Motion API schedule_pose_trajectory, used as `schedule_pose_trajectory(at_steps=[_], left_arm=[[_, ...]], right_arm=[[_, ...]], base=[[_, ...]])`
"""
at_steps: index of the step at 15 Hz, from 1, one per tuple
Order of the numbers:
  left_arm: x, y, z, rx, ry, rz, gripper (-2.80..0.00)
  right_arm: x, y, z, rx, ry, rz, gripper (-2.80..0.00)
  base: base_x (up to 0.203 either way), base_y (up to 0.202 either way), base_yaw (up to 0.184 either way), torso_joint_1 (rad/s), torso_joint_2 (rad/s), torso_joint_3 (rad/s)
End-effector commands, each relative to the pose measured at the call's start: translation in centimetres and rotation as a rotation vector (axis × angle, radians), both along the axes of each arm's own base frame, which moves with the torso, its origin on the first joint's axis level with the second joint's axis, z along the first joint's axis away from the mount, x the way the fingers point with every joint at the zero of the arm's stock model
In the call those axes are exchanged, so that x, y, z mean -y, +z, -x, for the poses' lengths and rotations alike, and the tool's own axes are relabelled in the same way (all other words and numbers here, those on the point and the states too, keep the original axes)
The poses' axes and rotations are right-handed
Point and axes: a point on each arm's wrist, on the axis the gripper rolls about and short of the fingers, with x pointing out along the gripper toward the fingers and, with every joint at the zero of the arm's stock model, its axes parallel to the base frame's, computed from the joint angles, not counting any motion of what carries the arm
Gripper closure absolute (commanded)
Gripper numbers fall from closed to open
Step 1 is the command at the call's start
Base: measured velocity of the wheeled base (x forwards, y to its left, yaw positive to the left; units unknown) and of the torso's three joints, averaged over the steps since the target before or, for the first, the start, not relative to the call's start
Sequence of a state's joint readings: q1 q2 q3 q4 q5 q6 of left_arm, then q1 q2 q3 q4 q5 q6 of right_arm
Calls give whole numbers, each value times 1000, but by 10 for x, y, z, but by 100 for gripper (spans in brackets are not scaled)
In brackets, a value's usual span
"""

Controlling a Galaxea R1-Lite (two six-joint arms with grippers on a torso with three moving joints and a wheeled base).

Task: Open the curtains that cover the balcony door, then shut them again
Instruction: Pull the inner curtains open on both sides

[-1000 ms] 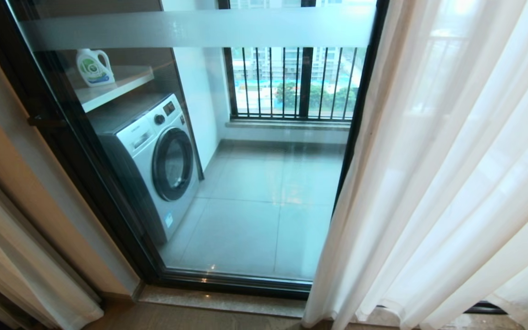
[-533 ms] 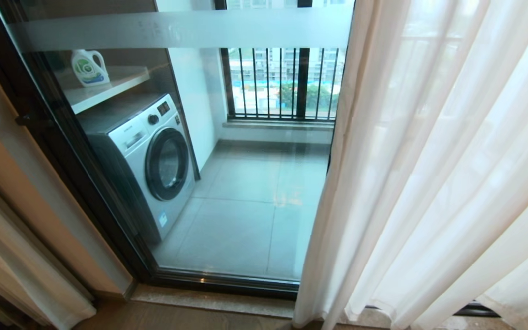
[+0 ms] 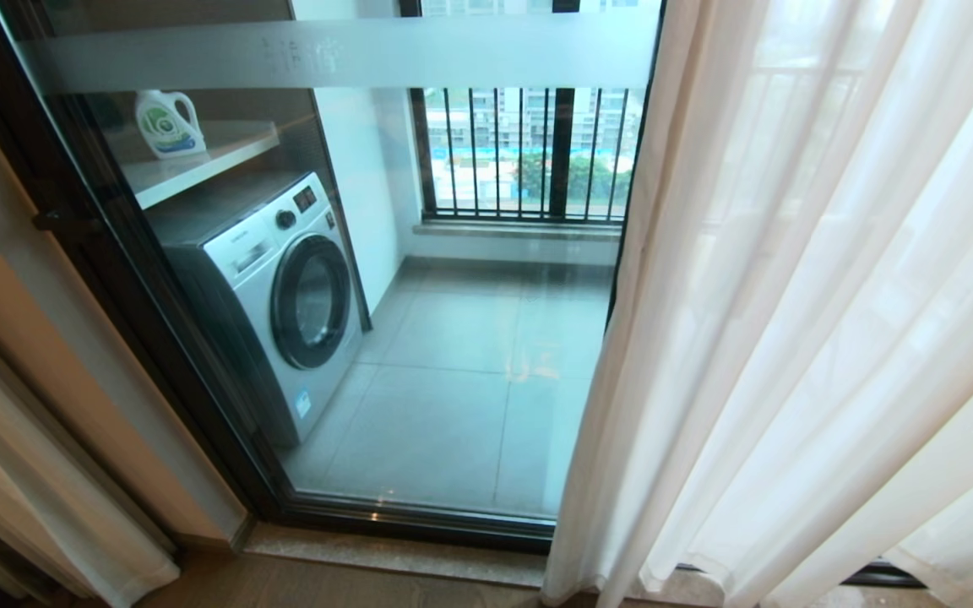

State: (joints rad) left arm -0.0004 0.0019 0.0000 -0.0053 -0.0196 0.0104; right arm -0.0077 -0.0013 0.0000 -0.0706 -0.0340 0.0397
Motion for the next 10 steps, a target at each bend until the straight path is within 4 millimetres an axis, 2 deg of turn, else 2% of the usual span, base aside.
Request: schedule_pose_trajectory(at_steps=[1, 10], left_arm=[[0, 0, 0, 1, 0, 0, 0], [0, 0, 0, 1, 0, 0, 0]], right_arm=[[0, 0, 0, 0, 0, 0, 0], [0, 0, 0, -3, 8, 59, 0]], base=[[0, 0, 0, 0, 0, 0], [0, 0, 0, 0, 0, 0]])
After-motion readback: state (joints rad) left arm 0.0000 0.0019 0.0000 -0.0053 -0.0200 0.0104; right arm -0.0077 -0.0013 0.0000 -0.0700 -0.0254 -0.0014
